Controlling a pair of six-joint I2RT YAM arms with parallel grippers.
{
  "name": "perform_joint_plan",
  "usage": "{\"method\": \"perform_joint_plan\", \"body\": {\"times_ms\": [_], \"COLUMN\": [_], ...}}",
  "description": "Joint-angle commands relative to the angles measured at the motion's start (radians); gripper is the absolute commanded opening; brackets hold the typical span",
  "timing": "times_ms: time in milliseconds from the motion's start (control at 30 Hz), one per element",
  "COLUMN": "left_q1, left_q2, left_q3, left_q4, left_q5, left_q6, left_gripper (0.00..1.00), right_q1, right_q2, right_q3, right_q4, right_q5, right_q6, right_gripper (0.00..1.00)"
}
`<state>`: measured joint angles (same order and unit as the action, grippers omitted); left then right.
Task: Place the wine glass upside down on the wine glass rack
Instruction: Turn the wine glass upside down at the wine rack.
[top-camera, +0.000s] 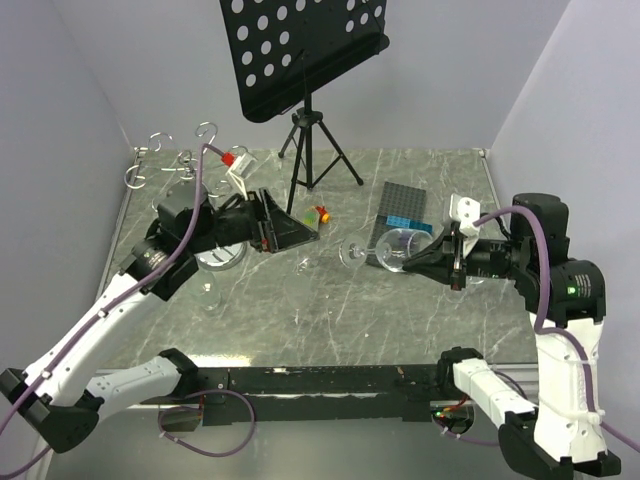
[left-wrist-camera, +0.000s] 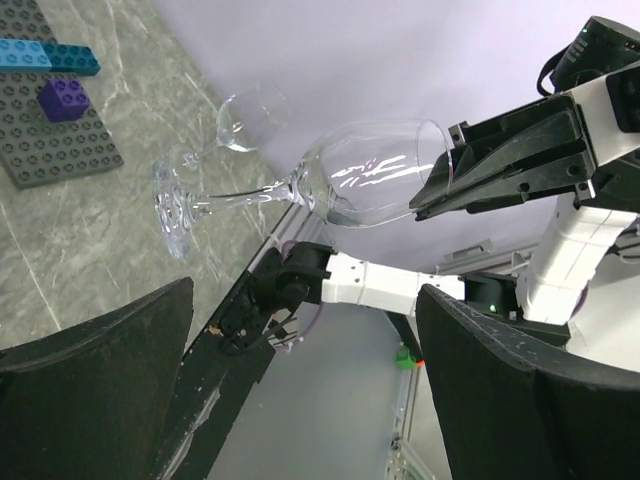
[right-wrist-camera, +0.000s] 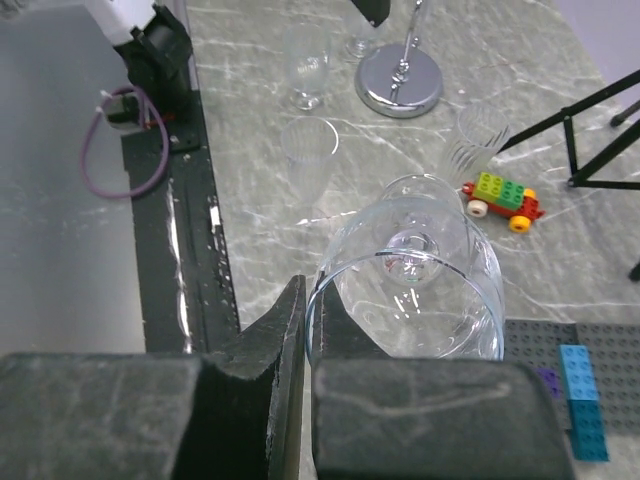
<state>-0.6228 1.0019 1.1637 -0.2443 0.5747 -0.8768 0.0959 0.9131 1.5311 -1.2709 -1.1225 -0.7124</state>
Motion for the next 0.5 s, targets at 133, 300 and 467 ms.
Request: {"method": "perform_joint_plan", "body": {"times_ms": [133,300,467], "left_q1": [-0.066,-0.09,-0.101], "left_q2": [0.027,0.081,0.145], "left_q3": [0.034,0.054,0.085], "left_q4": [0.004,-0.024,-0.072], "left_q5": [-0.114,-0.145,-0.171], "left_q6": [0.027,0.022,0.03], "left_gripper": [0.97,0.97,0.94], "right_q1": [-0.025,-0.025,-0.025], "right_q2": [0.024,0.046,0.05], "right_q3": [0.03,0.09,0.119], "right_q4": [0.153,0.205,0.22], "right_q5": [-0.115,-0.118,-0.128], "right_q6": [0.086,0.146,0.171], "right_gripper": [0.0,0.0,0.0]}}
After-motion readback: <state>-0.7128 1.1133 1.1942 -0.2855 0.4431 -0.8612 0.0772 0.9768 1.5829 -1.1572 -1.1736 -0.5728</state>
